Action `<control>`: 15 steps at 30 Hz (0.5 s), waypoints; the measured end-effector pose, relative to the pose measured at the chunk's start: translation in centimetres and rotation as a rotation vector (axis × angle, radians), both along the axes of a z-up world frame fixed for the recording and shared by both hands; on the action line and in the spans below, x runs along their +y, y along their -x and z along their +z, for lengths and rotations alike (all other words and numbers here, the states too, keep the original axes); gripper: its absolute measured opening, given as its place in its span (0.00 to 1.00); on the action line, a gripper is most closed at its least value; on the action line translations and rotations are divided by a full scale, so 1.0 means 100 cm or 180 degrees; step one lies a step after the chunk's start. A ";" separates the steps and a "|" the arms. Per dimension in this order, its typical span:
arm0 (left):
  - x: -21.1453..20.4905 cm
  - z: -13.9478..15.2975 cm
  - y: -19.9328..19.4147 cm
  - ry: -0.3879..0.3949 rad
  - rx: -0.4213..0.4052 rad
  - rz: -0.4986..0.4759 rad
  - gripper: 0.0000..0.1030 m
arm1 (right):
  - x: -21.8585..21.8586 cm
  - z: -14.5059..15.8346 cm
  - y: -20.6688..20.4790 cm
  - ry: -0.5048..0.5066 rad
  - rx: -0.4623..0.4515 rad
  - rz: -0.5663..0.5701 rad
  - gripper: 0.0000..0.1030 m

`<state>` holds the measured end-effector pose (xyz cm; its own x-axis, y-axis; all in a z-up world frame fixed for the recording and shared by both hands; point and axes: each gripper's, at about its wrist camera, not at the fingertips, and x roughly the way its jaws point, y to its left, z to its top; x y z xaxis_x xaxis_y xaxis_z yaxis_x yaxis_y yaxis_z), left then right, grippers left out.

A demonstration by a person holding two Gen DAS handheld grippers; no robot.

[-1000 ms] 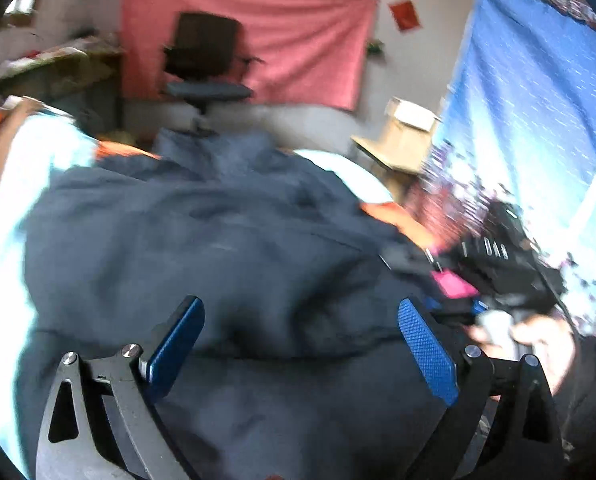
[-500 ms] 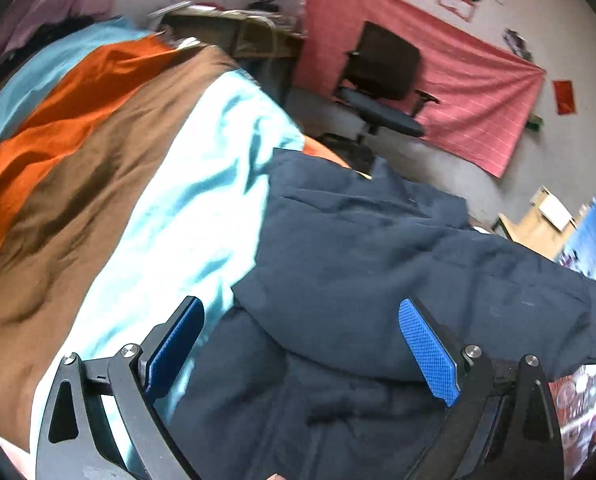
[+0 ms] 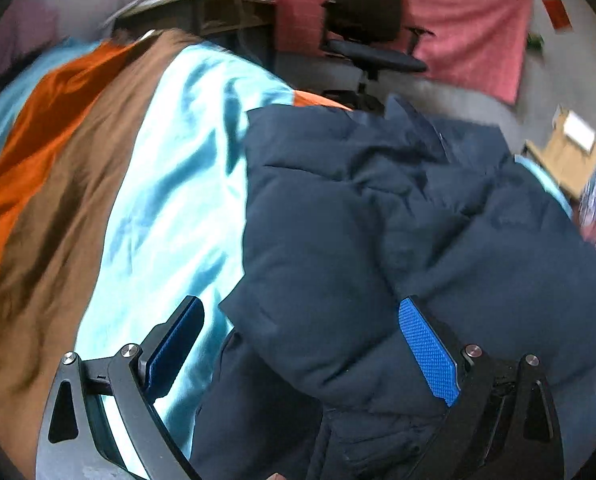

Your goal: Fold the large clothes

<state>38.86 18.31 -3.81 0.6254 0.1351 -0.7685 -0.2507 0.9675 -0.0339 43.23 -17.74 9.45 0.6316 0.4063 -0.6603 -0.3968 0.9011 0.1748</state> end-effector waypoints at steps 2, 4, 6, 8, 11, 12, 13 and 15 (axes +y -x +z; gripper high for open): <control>-0.006 0.003 0.002 -0.0194 -0.0055 0.0002 0.93 | 0.018 -0.005 -0.001 -0.0028 0.0033 0.0142 0.58; -0.009 0.016 0.010 -0.0256 -0.0295 -0.0027 0.93 | 0.036 -0.017 -0.005 0.0042 0.0142 0.0281 0.58; -0.011 0.027 0.014 -0.0132 -0.0521 -0.0187 0.93 | 0.051 -0.026 -0.013 0.0093 0.0251 0.0298 0.58; -0.017 0.029 0.007 -0.0096 -0.0518 -0.0359 0.93 | 0.059 -0.037 -0.019 0.0131 0.0312 0.0333 0.58; -0.036 0.016 -0.011 -0.0289 -0.0242 -0.0631 0.93 | 0.069 -0.051 -0.029 0.0288 0.0366 0.0329 0.58; -0.042 0.006 -0.018 -0.0392 -0.0115 -0.0704 0.93 | 0.070 -0.055 -0.032 0.0322 0.0393 0.0326 0.58; -0.043 0.000 -0.023 -0.0440 -0.0059 -0.0722 0.93 | 0.071 -0.060 -0.035 0.0359 0.0431 0.0321 0.58; -0.042 -0.009 -0.027 -0.0391 -0.0004 -0.0724 0.95 | 0.073 -0.071 -0.043 0.0398 0.0568 0.0335 0.59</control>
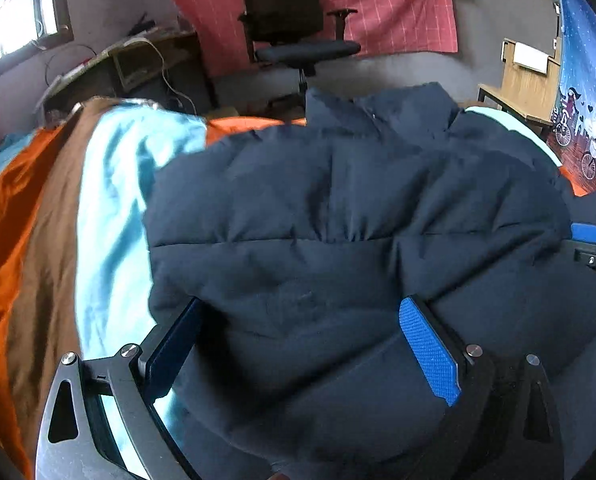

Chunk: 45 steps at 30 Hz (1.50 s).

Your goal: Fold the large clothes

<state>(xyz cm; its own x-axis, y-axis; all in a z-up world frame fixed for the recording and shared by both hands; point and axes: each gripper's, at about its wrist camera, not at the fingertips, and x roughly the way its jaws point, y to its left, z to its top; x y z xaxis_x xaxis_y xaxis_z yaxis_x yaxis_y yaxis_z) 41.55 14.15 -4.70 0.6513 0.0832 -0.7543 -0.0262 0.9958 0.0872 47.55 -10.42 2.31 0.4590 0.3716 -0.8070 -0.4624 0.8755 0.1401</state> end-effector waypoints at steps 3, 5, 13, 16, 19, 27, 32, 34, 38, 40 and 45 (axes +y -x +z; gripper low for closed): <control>0.009 -0.012 -0.001 0.0129 0.0029 0.0051 0.99 | 0.000 -0.010 -0.004 0.0015 0.0030 0.0040 0.59; 0.013 -0.017 0.000 0.0211 0.0026 0.0040 0.99 | -0.002 -0.015 -0.003 0.0022 0.0010 0.0074 0.59; 0.008 -0.030 -0.002 0.0161 -0.0026 0.0036 1.00 | 0.003 -0.031 0.001 0.0050 -0.0163 0.0013 0.59; 0.005 -0.035 -0.001 0.0124 -0.0131 0.0064 1.00 | 0.007 -0.032 0.001 0.0127 -0.0170 -0.0004 0.59; 0.003 -0.037 0.000 0.0068 -0.0173 0.0090 1.00 | 0.007 -0.038 -0.002 0.0127 -0.0205 0.0010 0.59; 0.012 -0.016 0.012 0.0049 -0.0225 0.0280 0.99 | -0.005 -0.027 0.002 -0.0047 -0.0167 0.0048 0.60; 0.026 0.028 0.016 0.0140 -0.0619 0.0387 0.99 | -0.033 0.028 0.006 -0.0390 -0.0535 -0.0014 0.87; 0.029 0.045 -0.002 0.0117 -0.0631 0.0402 0.99 | -0.041 0.050 -0.013 -0.0551 -0.0707 -0.0138 0.91; 0.028 0.067 -0.062 0.0057 -0.0359 0.0522 0.99 | -0.037 0.055 -0.094 -0.0864 -0.0438 -0.0325 0.91; 0.026 0.074 -0.087 0.0063 -0.0279 0.0575 0.99 | -0.029 0.045 -0.145 -0.0902 -0.0200 -0.0495 0.91; 0.016 0.063 -0.151 0.0239 -0.0109 0.0537 0.99 | -0.016 0.019 -0.234 -0.1221 0.0144 -0.0793 0.91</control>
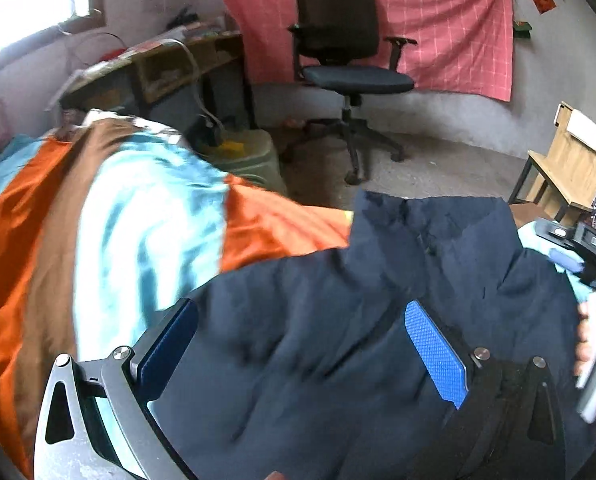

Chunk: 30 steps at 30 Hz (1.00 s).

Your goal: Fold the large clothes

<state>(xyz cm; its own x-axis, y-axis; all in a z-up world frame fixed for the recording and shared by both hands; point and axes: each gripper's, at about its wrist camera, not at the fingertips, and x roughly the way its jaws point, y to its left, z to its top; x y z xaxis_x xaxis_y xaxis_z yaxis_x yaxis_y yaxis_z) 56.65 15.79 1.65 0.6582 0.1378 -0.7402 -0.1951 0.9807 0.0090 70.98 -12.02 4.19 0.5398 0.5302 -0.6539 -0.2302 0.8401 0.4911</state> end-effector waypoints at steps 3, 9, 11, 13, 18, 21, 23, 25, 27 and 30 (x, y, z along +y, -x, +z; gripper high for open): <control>0.007 -0.014 -0.029 0.0272 0.0013 0.0048 0.99 | 0.005 -0.026 -0.025 -0.0143 0.0171 -0.0119 0.91; 0.007 -0.045 -0.072 0.0612 0.0066 0.0169 0.99 | 0.003 -0.058 -0.014 -0.0214 -0.0192 -0.0165 0.79; 0.008 -0.049 -0.086 0.0656 0.0087 0.0175 0.99 | 0.004 -0.062 -0.010 -0.0228 -0.0276 -0.0147 0.79; 0.007 -0.052 -0.098 0.0670 0.0121 0.0192 0.99 | 0.007 -0.066 -0.009 -0.0180 -0.0347 -0.0111 0.80; 0.014 -0.067 -0.116 0.0777 0.0155 0.0251 0.99 | 0.007 -0.069 -0.004 -0.0147 -0.0499 -0.0123 0.79; 0.020 -0.073 -0.115 0.0864 0.0025 0.0284 0.90 | 0.012 -0.071 -0.003 -0.0131 -0.0565 -0.0134 0.73; 0.024 -0.072 -0.111 0.0943 -0.0088 0.0259 0.58 | 0.011 -0.073 -0.003 -0.0160 -0.0577 -0.0149 0.63; 0.029 -0.074 -0.109 0.1110 -0.0125 0.0197 0.27 | 0.007 -0.076 -0.003 -0.0237 -0.0576 -0.0171 0.53; 0.035 -0.073 -0.104 0.1217 -0.0195 0.0180 0.17 | 0.004 -0.078 -0.003 -0.0295 -0.0567 -0.0177 0.46; 0.038 -0.060 -0.088 0.1291 -0.0266 0.0194 0.10 | 0.002 -0.079 -0.001 -0.0354 -0.0545 -0.0165 0.38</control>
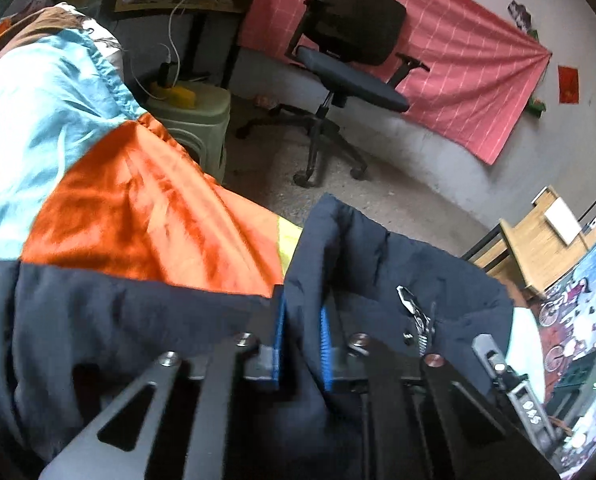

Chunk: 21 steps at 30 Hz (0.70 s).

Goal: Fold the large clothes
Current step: 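Grasp the hem with the left gripper while the right gripper lifts it toward the collar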

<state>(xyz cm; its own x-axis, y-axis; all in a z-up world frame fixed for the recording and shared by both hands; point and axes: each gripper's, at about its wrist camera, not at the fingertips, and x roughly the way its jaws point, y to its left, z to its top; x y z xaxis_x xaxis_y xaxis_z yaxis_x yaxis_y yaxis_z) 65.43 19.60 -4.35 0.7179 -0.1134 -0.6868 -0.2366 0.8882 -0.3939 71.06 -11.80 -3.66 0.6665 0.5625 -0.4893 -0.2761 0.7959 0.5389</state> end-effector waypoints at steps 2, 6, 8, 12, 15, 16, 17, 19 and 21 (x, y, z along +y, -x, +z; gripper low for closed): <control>-0.002 0.016 0.011 -0.0023 -0.0044 -0.0015 0.09 | -0.003 0.003 0.005 -0.0059 0.0087 0.0082 0.30; -0.013 0.062 0.045 -0.0203 -0.0214 -0.0197 0.08 | -0.012 0.041 0.039 -0.0033 0.0029 0.0216 0.25; -0.016 0.079 0.068 -0.0202 -0.0275 -0.0273 0.08 | -0.014 0.064 0.057 0.0033 -0.0102 0.0324 0.23; -0.015 0.110 0.120 -0.0197 -0.0406 -0.0429 0.07 | -0.018 0.117 0.113 0.0406 -0.0510 0.0666 0.23; -0.011 0.128 0.166 -0.0072 -0.0468 -0.0527 0.06 | -0.018 0.144 0.160 0.0679 -0.0780 0.0862 0.23; -0.011 0.131 0.177 -0.0051 -0.0479 -0.0548 0.06 | -0.018 0.151 0.175 0.0762 -0.0859 0.0913 0.23; -0.010 0.135 0.194 -0.0020 -0.0520 -0.0579 0.06 | -0.016 0.154 0.185 0.0824 -0.0906 0.0951 0.22; -0.010 0.136 0.221 0.0003 -0.0536 -0.0623 0.06 | -0.015 0.162 0.219 0.1015 -0.1045 0.1049 0.22; -0.012 0.131 0.242 0.0054 -0.0530 -0.0671 0.06 | -0.015 0.160 0.241 0.1079 -0.1033 0.1103 0.22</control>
